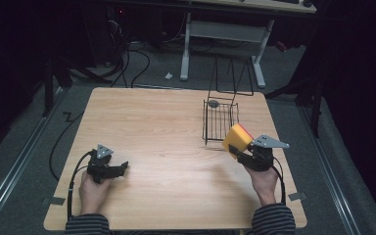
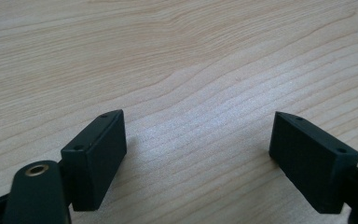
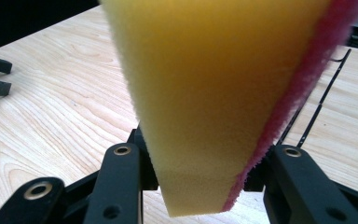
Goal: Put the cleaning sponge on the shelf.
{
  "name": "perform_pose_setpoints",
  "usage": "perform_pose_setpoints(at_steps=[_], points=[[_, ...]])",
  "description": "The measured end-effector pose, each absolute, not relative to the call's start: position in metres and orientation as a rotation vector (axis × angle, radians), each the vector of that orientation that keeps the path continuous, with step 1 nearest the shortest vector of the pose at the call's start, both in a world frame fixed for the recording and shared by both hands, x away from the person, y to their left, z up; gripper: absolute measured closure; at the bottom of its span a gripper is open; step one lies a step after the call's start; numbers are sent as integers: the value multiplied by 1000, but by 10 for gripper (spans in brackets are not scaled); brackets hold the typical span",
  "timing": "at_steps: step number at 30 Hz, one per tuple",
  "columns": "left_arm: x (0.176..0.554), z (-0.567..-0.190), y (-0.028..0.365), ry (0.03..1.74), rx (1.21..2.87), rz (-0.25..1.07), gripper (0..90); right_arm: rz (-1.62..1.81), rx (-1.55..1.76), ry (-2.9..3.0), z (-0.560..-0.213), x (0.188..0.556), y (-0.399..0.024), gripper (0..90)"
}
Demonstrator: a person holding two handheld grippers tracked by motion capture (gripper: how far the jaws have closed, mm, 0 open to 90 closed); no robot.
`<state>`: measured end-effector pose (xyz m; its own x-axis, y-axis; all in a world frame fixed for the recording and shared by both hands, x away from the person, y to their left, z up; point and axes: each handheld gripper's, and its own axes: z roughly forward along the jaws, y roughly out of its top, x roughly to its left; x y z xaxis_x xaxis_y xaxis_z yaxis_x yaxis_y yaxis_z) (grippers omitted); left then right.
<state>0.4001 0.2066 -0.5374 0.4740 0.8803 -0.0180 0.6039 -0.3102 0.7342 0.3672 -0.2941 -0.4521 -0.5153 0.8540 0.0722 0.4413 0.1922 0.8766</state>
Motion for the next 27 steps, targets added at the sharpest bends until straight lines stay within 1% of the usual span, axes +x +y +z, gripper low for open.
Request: perform_pose_setpoints(at_steps=[8,27], points=[[400,-537,207,1226,2035,514,193,1260,1229,2044,-450,373,-295,610],[400,-537,207,1226,2035,514,193,1237,1224,2056,-440,404,-285,610]])
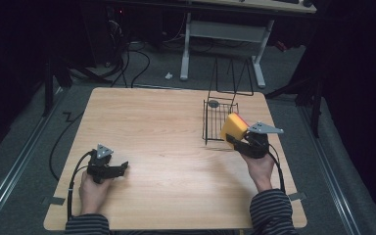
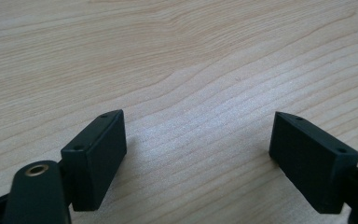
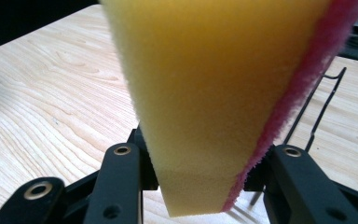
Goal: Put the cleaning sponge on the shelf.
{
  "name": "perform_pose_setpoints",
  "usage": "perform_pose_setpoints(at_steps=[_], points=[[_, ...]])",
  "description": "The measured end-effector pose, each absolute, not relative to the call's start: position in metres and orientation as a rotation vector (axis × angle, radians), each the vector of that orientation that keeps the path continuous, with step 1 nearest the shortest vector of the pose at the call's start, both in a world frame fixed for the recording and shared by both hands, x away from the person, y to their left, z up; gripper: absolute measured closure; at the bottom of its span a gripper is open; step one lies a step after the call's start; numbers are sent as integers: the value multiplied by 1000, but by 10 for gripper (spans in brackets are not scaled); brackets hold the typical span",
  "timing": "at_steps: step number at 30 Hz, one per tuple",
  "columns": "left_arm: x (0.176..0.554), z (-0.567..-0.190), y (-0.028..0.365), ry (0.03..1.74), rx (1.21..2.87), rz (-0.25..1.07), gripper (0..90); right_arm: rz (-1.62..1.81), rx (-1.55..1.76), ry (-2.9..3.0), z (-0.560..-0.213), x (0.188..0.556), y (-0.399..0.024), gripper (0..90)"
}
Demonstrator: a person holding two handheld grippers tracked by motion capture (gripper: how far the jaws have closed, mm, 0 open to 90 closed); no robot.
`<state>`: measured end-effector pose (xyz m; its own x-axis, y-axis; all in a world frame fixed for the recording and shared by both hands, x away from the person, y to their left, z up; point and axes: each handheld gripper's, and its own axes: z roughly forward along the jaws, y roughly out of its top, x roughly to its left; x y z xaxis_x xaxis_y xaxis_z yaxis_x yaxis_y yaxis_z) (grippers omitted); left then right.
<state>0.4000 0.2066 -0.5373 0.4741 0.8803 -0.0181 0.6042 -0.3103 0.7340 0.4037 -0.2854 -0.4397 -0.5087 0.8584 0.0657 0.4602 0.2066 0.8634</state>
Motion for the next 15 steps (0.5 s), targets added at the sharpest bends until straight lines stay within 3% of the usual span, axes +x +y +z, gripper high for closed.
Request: perform_pose_setpoints(at_steps=[15], points=[[400,-537,207,1226,2035,514,193,1204,1274,1993,-443,422,-285,609]])
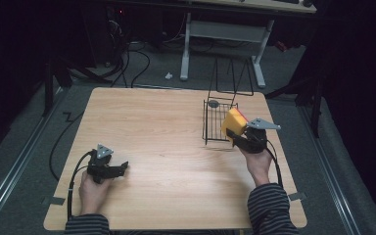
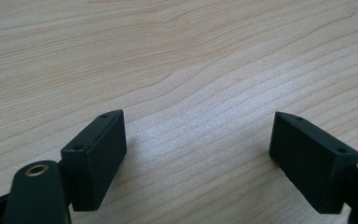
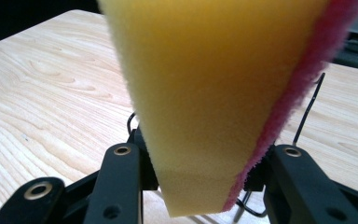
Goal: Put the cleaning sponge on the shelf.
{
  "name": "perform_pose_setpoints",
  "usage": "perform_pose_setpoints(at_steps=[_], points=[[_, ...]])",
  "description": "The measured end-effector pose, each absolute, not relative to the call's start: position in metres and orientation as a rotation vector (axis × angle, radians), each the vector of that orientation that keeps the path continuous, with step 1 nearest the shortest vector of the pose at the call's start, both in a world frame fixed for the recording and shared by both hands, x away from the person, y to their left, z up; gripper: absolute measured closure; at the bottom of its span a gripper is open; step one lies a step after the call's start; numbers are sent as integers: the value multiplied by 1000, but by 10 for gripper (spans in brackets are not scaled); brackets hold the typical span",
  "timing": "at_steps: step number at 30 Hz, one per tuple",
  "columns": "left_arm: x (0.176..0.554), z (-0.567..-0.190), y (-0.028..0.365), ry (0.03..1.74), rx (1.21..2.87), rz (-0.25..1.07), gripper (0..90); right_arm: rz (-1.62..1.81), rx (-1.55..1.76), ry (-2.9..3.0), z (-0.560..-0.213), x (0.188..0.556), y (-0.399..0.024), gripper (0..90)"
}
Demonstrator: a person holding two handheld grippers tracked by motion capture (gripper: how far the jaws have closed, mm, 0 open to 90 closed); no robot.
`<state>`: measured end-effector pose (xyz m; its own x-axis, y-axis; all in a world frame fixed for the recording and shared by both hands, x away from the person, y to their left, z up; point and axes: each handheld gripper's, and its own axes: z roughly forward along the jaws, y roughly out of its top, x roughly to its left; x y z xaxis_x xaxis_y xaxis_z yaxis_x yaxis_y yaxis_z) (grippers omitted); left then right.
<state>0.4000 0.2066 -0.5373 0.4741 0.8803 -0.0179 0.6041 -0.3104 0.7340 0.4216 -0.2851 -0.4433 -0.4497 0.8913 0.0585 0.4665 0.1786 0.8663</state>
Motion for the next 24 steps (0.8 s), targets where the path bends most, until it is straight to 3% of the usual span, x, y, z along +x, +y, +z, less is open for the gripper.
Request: perform_pose_setpoints(at_steps=[24], points=[[400,-537,207,1226,2035,514,193,1108,1334,2008,-456,464,-273,607]])
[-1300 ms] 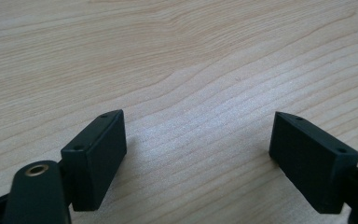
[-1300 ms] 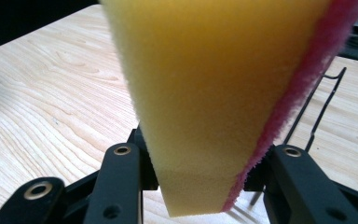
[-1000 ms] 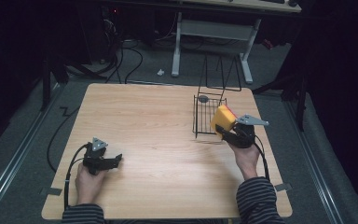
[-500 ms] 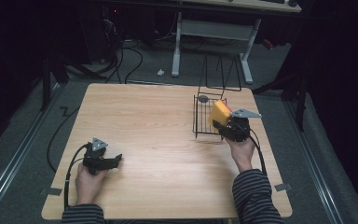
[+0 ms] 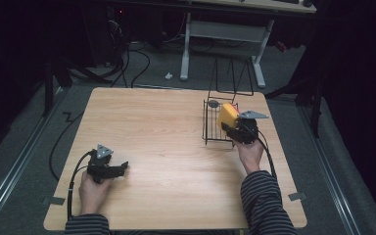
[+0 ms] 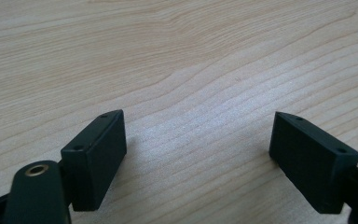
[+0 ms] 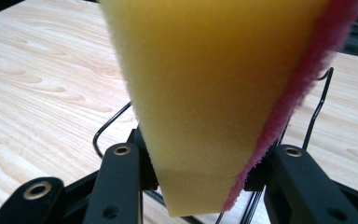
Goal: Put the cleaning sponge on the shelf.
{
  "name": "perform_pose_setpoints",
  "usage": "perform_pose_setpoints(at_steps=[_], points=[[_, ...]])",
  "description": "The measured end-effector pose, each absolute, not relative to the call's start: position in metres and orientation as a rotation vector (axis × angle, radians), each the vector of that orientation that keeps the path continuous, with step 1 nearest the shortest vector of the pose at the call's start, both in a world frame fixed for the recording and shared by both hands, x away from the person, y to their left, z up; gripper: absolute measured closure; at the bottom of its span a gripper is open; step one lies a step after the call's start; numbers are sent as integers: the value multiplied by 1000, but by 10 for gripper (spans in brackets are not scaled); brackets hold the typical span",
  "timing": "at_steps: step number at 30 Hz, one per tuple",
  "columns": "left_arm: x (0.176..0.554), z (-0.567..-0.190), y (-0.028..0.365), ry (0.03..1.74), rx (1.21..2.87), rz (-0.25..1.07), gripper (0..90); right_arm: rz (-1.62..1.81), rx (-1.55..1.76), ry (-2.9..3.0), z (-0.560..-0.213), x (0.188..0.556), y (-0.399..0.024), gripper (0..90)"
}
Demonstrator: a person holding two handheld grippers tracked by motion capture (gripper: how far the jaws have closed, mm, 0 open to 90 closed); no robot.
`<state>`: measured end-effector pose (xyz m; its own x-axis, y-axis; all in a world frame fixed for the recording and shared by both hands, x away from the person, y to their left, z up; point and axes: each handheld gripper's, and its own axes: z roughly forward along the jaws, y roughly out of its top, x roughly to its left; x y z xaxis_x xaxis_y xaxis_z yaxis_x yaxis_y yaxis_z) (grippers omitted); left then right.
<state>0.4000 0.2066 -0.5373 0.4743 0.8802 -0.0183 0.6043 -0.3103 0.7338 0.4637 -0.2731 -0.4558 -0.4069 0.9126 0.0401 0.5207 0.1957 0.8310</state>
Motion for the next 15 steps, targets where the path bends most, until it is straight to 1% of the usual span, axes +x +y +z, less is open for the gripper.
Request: perform_pose_setpoints(at_steps=[15], points=[[400,-537,206,1226,2035,515,191,1059,1403,2012,-477,486,-268,607]])
